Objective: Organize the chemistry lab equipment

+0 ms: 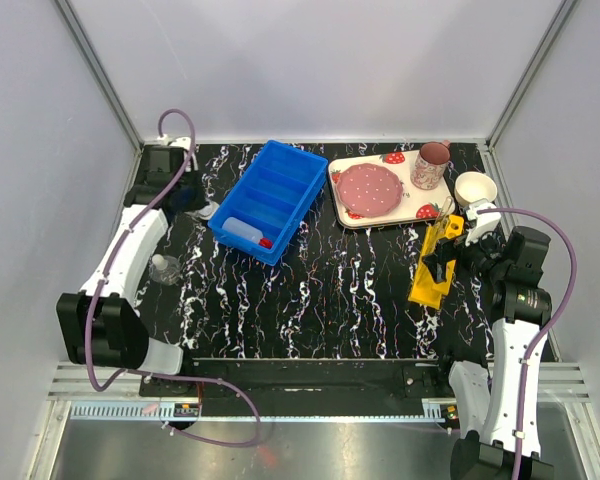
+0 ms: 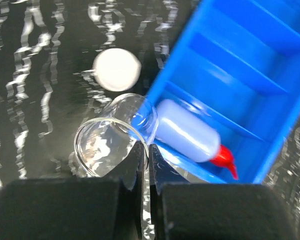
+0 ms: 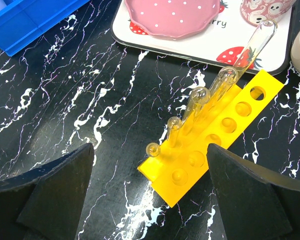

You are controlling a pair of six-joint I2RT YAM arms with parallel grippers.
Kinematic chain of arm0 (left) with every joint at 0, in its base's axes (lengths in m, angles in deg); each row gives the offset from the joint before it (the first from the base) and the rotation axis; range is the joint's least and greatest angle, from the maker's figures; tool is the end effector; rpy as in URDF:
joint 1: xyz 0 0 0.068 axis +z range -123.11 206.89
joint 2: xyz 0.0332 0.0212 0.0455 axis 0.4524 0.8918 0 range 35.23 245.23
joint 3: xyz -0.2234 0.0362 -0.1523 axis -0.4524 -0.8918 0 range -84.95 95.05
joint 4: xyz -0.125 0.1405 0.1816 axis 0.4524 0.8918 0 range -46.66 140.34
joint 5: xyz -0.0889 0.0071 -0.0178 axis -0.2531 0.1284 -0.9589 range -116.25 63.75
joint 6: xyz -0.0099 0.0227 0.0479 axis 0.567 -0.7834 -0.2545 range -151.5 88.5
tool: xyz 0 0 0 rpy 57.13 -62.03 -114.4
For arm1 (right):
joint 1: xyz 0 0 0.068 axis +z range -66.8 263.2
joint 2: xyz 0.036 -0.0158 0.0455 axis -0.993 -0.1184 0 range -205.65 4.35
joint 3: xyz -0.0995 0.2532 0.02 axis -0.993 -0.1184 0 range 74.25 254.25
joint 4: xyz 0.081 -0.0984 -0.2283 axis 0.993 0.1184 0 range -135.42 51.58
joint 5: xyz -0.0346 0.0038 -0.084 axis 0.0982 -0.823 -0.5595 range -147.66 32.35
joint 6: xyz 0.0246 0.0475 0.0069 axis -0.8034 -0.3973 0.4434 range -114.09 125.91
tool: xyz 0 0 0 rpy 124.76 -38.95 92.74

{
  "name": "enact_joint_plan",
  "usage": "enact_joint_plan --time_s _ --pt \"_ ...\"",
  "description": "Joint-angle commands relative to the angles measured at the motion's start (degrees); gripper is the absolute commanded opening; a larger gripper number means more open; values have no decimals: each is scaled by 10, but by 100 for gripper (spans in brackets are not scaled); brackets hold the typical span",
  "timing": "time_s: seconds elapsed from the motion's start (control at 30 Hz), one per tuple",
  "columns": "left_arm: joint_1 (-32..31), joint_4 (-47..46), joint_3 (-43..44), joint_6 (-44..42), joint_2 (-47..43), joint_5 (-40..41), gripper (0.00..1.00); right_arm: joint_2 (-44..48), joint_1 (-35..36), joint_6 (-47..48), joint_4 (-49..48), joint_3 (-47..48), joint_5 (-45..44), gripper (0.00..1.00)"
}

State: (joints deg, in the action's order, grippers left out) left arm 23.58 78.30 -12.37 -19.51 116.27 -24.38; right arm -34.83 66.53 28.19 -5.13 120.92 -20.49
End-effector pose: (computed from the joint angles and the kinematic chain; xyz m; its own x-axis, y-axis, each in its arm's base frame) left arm 0.3092 -0.0167 0.3222 -0.6784 -0.1686 -0.7151 -0.1091 0.9856 -0.1289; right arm 0.1368 -0.0186 0.3162 -0.3825 -0.2009 -0.9019 -0.4354 0.9001 -0.0158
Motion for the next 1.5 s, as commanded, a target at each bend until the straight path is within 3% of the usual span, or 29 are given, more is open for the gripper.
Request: enact_joint_plan --time_s 0.0,0.23,0.53,1.17,1.47 --pt "-52 -56 16 10 -8 -85 0 1 -3 7 -12 1 11 100" --pt "-134 -79 50 29 55 -82 0 2 -3 7 -12 2 9 100" --pt "-180 -83 121 30 161 -71 0 2 -3 9 -11 1 11 100" --pt "-202 -39 208 5 297 -49 1 2 -3 11 -12 -1 12 100" --pt "-202 -30 213 5 301 -42 15 2 -3 12 -12 0 12 100"
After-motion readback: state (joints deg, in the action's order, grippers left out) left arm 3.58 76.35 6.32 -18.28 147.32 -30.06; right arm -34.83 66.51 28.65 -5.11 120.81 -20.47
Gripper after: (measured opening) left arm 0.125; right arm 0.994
